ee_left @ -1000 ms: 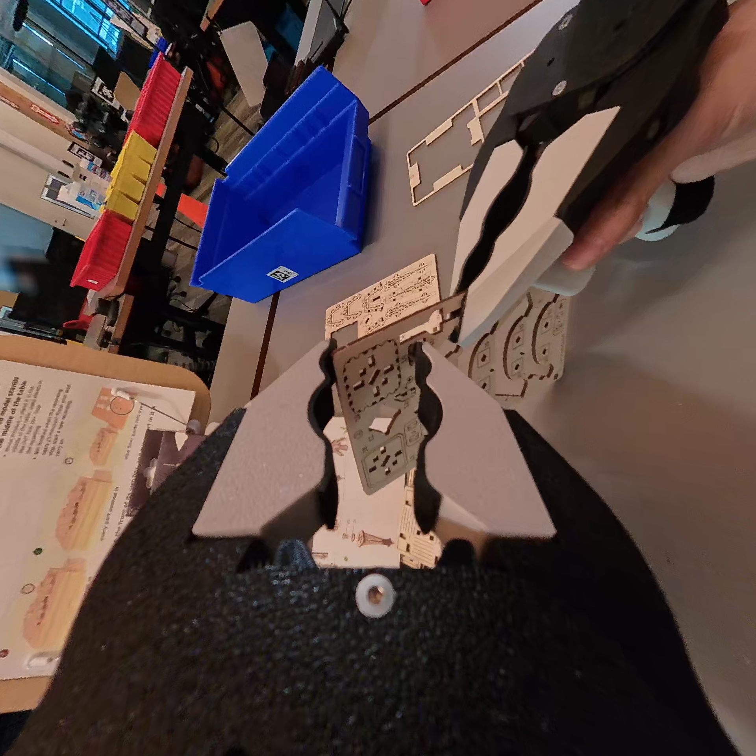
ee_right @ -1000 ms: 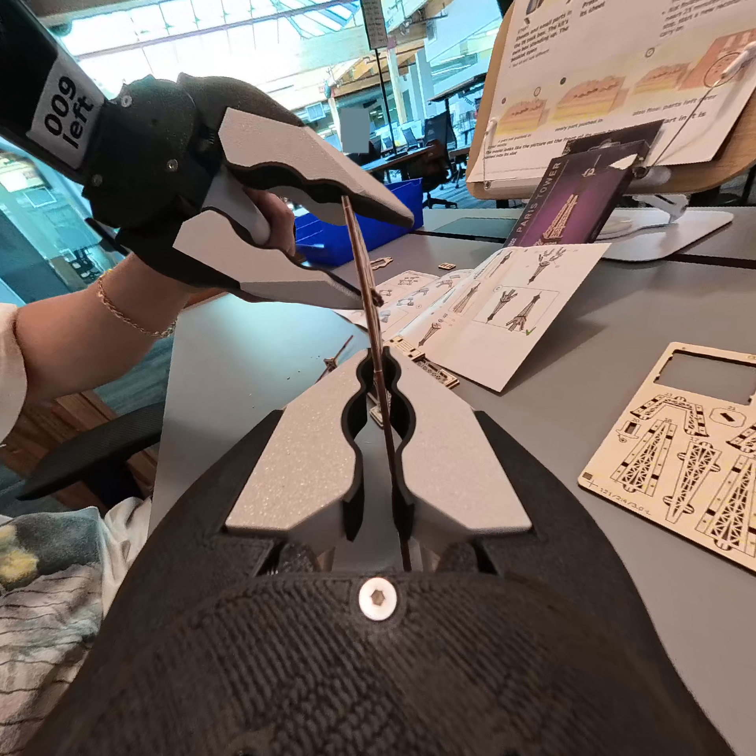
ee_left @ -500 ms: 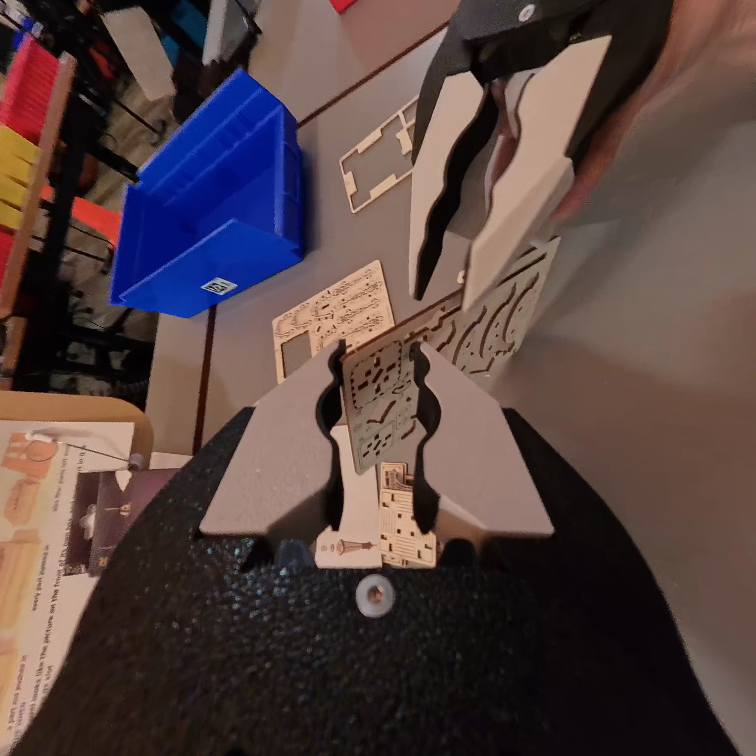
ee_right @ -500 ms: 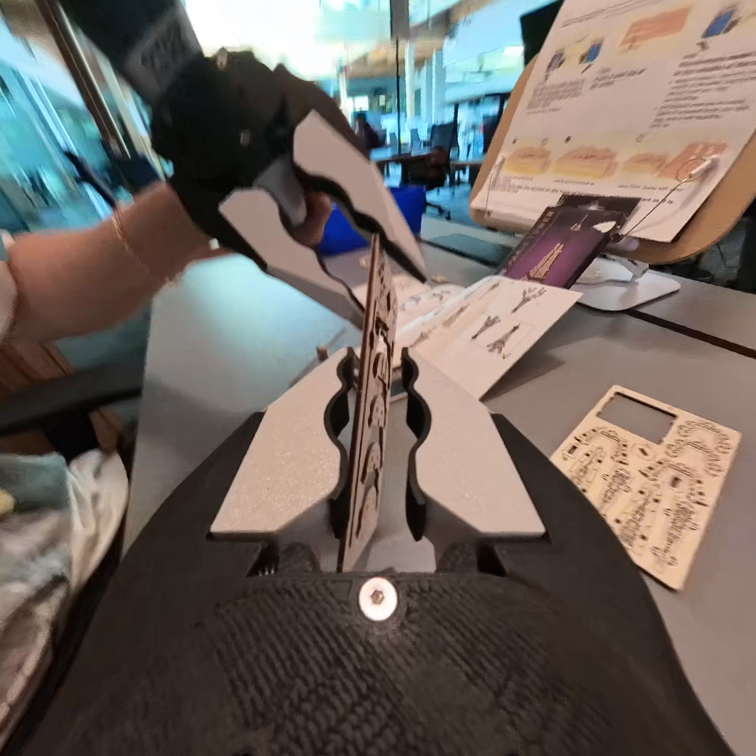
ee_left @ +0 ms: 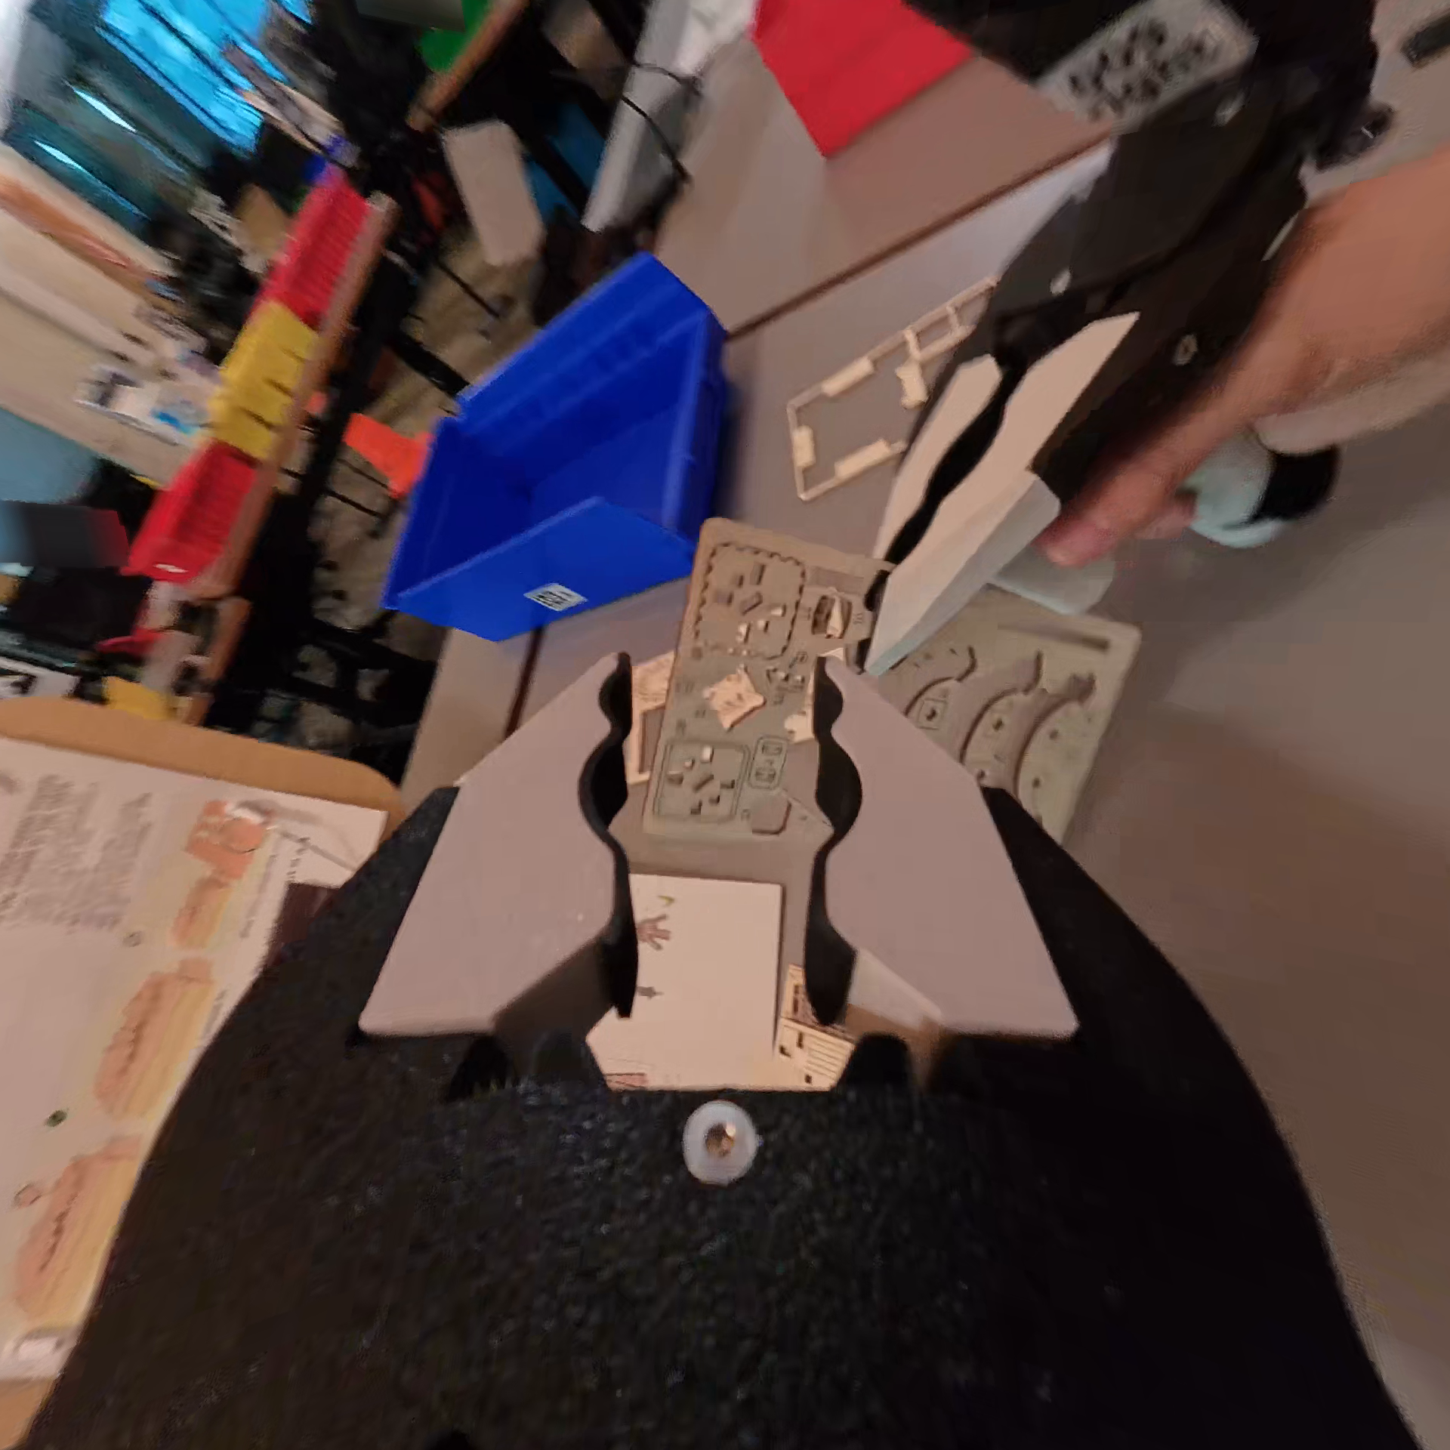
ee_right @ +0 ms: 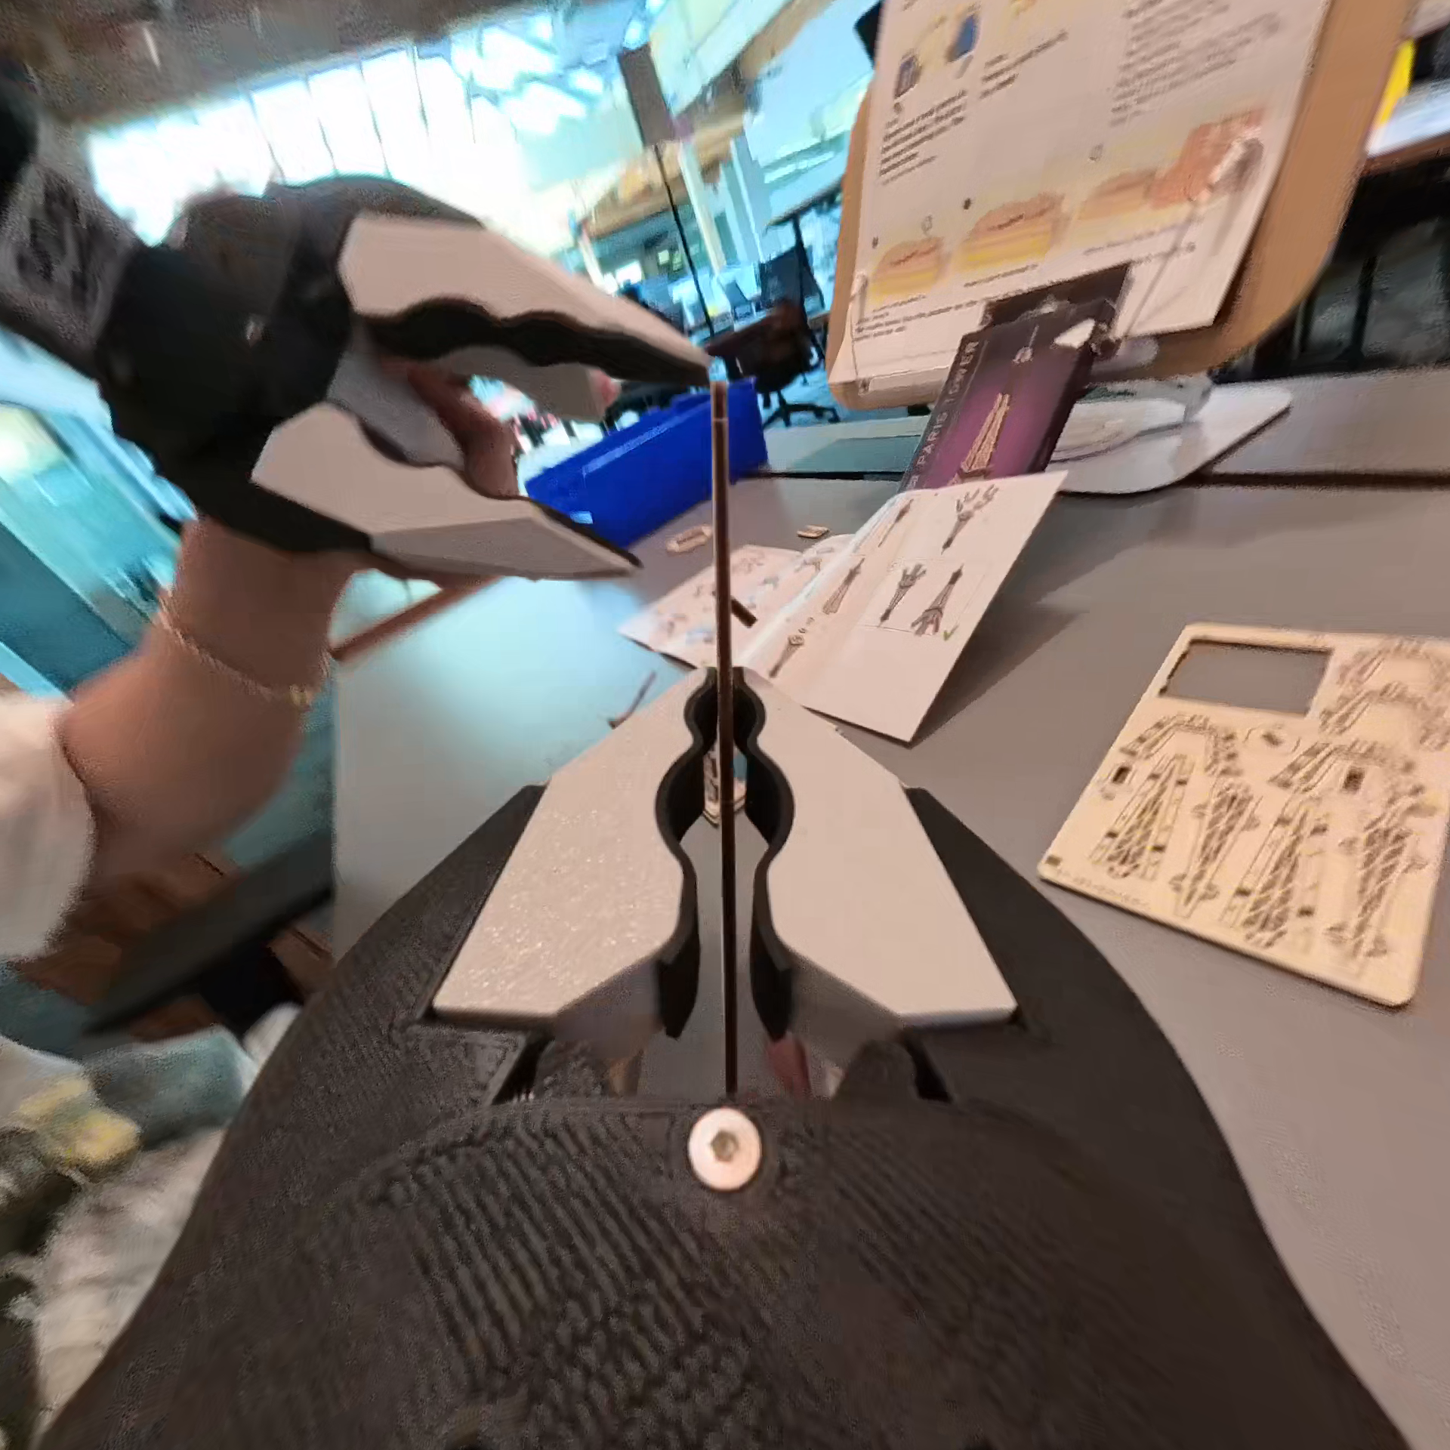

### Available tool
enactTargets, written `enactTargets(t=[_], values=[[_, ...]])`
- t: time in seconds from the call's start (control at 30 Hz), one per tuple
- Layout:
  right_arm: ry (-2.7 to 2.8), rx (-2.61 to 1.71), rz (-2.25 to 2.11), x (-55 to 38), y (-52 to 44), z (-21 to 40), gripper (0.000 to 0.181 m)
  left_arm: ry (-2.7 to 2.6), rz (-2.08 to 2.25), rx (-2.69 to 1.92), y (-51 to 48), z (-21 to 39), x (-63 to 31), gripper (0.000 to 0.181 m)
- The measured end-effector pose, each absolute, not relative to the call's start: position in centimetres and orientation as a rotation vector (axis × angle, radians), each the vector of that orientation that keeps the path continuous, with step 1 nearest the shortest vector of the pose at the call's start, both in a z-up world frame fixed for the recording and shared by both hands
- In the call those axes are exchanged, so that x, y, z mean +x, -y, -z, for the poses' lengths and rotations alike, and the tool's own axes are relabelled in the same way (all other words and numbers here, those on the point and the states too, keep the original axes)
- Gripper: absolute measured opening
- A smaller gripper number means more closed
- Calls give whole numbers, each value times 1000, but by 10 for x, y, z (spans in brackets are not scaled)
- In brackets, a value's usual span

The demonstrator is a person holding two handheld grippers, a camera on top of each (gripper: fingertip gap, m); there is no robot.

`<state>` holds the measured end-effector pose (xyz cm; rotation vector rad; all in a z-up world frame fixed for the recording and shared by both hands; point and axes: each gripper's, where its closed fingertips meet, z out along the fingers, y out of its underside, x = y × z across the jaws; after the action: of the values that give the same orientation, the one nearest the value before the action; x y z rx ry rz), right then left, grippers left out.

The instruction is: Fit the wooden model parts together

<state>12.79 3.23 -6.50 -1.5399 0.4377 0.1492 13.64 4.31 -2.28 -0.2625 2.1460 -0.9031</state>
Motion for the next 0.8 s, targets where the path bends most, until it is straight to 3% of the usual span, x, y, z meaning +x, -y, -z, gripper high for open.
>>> enactTargets(t=[0.03, 0.07, 0.13, 0.23, 0.3, 0.8], values=[[-496, -1503, -204, 132, -31, 67, 0, -2108, 922, -262, -44, 19, 134, 35], [-520, -1485, -253, 134, -30, 69, 0, -2109, 947, -243, -41, 20, 127, 21], [-549, -1483, -301, 136, -31, 77, 0, -2108, 977, -239, -36, 28, 119, 10], [-563, -1496, -327, 135, -37, 86, 0, -2120, 904, -248, -35, 51, 119, 11], [-572, -1506, -332, 134, -41, 90, 0, -2112, 905, -222, -28, 61, 120, 0], [-643, -1552, -471, 129, -52, 117, 0, -2240, 731, -255, -36, 104, 146, 0]])
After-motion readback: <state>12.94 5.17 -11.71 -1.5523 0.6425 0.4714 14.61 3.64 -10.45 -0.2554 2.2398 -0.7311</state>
